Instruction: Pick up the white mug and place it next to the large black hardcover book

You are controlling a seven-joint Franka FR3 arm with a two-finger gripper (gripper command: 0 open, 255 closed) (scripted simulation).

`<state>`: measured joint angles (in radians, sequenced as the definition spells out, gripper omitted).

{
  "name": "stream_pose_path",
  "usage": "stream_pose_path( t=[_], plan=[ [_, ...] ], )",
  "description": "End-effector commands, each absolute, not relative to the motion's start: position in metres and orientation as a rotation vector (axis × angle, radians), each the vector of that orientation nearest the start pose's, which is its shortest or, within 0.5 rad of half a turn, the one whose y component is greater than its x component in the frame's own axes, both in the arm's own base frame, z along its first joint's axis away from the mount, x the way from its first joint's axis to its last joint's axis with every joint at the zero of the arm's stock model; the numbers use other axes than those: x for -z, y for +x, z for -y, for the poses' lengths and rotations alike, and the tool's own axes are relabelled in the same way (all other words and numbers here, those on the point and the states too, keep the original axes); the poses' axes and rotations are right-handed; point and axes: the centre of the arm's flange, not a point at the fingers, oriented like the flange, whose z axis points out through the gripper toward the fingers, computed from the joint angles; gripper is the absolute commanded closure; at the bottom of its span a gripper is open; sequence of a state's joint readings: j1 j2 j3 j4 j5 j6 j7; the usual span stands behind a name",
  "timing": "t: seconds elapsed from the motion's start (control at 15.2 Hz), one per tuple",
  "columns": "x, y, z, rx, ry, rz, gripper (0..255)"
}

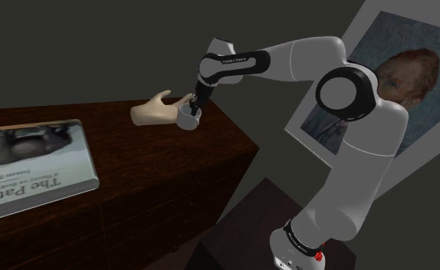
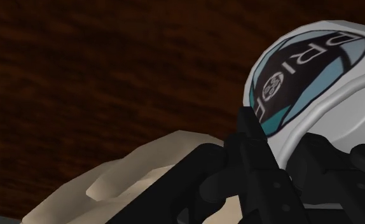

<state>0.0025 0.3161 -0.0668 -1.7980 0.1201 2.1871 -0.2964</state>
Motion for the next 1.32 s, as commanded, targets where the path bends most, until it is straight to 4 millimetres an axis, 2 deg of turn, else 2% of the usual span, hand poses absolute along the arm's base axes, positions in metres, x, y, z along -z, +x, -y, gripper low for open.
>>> stream_pose_path(
  t=[0.0, 0.4, 1.25],
  plan=[
    [-0.391, 0.644, 0.033, 0.134, -3.062, 0.261, 255],
    [-0.421, 0.644, 0.033, 0.134, -3.062, 0.261, 255],
    [-0.422, 0.690, -0.132, 0.134, -3.062, 0.261, 255]
  ],
)
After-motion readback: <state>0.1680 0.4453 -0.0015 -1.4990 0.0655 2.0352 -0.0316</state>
